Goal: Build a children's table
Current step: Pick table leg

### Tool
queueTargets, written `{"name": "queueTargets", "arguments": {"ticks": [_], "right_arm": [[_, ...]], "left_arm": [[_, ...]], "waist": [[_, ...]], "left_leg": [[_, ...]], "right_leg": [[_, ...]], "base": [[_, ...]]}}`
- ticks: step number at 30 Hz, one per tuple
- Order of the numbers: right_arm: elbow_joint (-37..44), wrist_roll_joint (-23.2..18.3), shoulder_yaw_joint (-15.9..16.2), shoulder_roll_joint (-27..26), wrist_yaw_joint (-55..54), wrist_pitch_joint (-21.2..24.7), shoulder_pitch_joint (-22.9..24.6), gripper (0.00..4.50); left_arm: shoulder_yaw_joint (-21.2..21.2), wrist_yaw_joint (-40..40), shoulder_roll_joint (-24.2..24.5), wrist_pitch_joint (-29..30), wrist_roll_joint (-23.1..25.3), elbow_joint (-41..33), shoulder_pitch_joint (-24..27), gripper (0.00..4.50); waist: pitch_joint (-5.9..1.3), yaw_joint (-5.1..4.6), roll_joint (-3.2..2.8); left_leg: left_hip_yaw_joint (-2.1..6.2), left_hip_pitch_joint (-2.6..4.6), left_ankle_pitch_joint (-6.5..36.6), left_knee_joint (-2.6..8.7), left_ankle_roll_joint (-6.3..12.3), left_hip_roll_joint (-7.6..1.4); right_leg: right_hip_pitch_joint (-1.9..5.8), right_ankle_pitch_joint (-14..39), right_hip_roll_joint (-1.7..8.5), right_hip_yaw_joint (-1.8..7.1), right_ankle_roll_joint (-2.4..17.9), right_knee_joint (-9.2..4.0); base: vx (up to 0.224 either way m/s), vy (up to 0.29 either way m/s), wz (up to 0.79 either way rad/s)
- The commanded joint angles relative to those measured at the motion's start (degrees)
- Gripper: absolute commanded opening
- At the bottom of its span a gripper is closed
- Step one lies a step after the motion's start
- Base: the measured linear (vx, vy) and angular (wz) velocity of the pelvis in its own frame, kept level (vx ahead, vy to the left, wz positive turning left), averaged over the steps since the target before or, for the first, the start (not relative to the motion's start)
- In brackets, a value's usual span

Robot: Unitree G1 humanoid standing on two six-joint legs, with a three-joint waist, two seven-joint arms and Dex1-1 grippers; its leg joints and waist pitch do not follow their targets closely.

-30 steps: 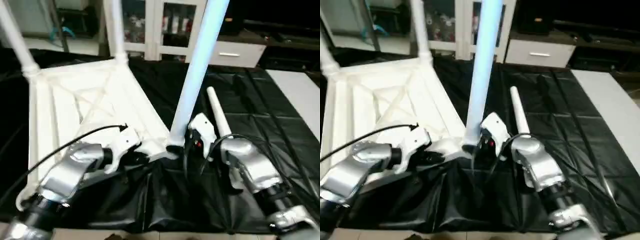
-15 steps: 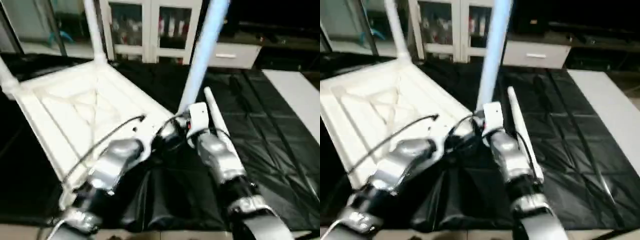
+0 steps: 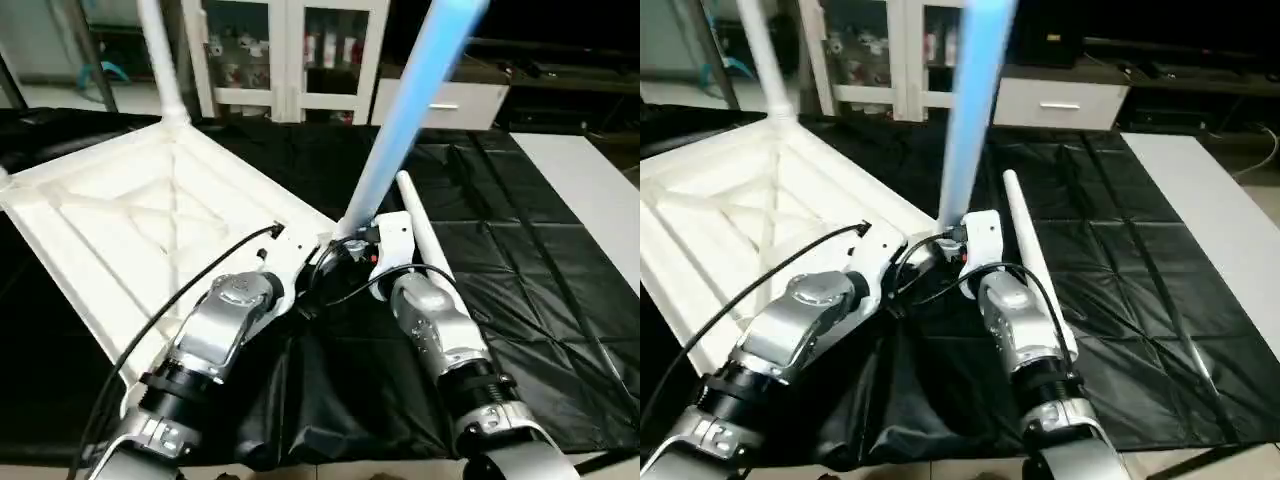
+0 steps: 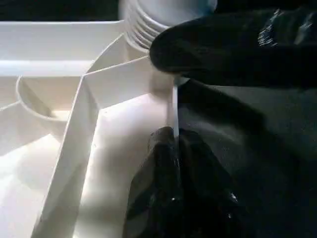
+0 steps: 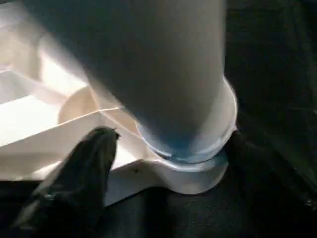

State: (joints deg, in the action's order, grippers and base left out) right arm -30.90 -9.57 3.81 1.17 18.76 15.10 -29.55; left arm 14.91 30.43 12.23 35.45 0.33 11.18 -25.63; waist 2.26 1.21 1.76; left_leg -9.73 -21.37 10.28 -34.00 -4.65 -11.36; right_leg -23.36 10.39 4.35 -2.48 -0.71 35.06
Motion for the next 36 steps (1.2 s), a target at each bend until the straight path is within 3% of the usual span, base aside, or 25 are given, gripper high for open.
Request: {"name": "queueTargets", "arguments": {"ticks": [1, 7, 9, 14, 17, 22, 27, 30, 35, 36], "right_arm": [[3.94, -1.18, 0.35, 2.09, 3.52, 2.06, -0.26, 4.07], [6.45, -0.30, 0.34, 5.24, 7.73, 0.73, 0.81, 4.31], [7.90, -0.38, 0.76, 5.93, 8.89, -0.16, 1.80, 4.31], [9.39, -0.03, 0.90, 7.24, 8.35, 1.08, 3.30, 4.31], [7.55, 2.59, -1.20, 7.22, 0.71, 5.44, 3.36, 4.31], [9.80, 1.26, -5.63, 6.26, -5.69, 10.24, 5.08, 4.31], [14.20, 0.20, -8.08, 7.93, -6.52, 11.17, 6.70, 4.31], [19.50, -1.69, -8.05, 9.08, -3.28, 13.37, 6.49, 4.31], [29.40, -7.16, -6.57, 11.76, 3.84, 19.61, 5.89, 4.41], [33.39, -9.07, -4.78, 13.52, 6.04, 24.71, 5.63, 4.41]], "left_arm": [[1.46, 3.83, 1.39, 1.09, -1.03, -1.90, 1.58, 0.00], [2.15, 5.38, 3.32, 1.40, -0.96, -3.95, 3.09, 0.00], [2.42, 5.92, 3.86, 0.43, -0.99, -4.40, 3.53, 0.00], [2.55, 6.64, 4.67, -0.27, -1.27, -5.64, 4.38, 0.00], [1.88, 5.66, 4.01, 2.06, -1.90, -6.59, 4.92, 0.00], [1.32, 3.98, 3.15, 3.38, -2.03, -7.32, 6.26, 0.00], [0.49, 2.98, 3.20, 3.89, -2.45, -9.66, 9.31, 0.00], [1.13, 3.66, 4.20, 3.65, -2.12, -10.50, 10.22, 0.00], [1.43, 4.25, 5.26, 3.51, -1.80, -10.63, 9.96, 0.00], [1.49, 4.36, 5.48, 3.54, -1.64, -10.72, 9.80, 0.00]], "waist": [[-3.08, 0.43, -0.40], [-3.13, 0.89, -0.46], [-3.12, 0.90, -0.33], [-2.84, 0.99, -0.23], [-2.78, 0.88, -0.15], [-2.93, 0.95, -0.33], [-2.96, 0.93, -0.36], [-2.79, 0.81, -0.70], [-2.80, 0.98, -0.96], [-2.75, 0.94, -1.03]], "left_leg": [[0.33, 0.22, 16.09, 4.69, -0.18, -1.29], [-0.07, 0.43, 13.18, 4.55, 0.22, -1.35], [-0.14, 0.48, 12.81, 4.53, 0.35, -1.35], [-0.07, 0.53, 14.70, 4.77, -0.08, -1.39], [-0.03, 0.60, 15.55, 4.84, -1.06, -1.24], [-0.18, 0.55, 13.16, 4.67, -1.16, -1.12], [-0.18, 0.28, 11.96, 4.63, -0.66, -1.01], [-0.14, 0.53, 14.78, 4.69, -0.36, -0.97], [0.02, 0.58, 14.58, 4.78, -0.04, -1.21], [0.01, 0.56, 14.41, 4.80, -0.13, -1.17]], "right_leg": [[2.29, 13.51, 2.57, 1.92, 8.72, -4.52], [2.50, 9.03, 2.54, 1.96, 11.63, -4.12], [2.56, 8.58, 2.55, 1.99, 11.81, -4.12], [2.39, 13.14, 2.63, 2.02, 10.68, -4.54], [2.19, 15.90, 2.55, 2.05, 9.61, -4.74], [2.35, 10.94, 2.35, 2.14, 9.48, -4.43], [2.82, 8.89, 2.34, 2.01, 9.64, -4.23], [2.54, 14.22, 2.26, 2.06, 8.22, -4.79], [2.42, 13.57, 2.25, 2.14, 7.94, -4.74], [2.41, 13.33, 2.18, 2.13, 8.16, -4.72]], "base": [[0.000, 0.000, 0.00], [0.000, 0.000, 0.00], [0.000, 0.000, 0.00], [0.000, 0.000, 0.00], [0.000, 0.000, 0.00], [0.000, 0.000, 0.00], [0.000, 0.000, 0.00], [0.000, 0.000, 0.00], [0.000, 0.000, 0.00], [0.000, 0.000, 0.00]]}}
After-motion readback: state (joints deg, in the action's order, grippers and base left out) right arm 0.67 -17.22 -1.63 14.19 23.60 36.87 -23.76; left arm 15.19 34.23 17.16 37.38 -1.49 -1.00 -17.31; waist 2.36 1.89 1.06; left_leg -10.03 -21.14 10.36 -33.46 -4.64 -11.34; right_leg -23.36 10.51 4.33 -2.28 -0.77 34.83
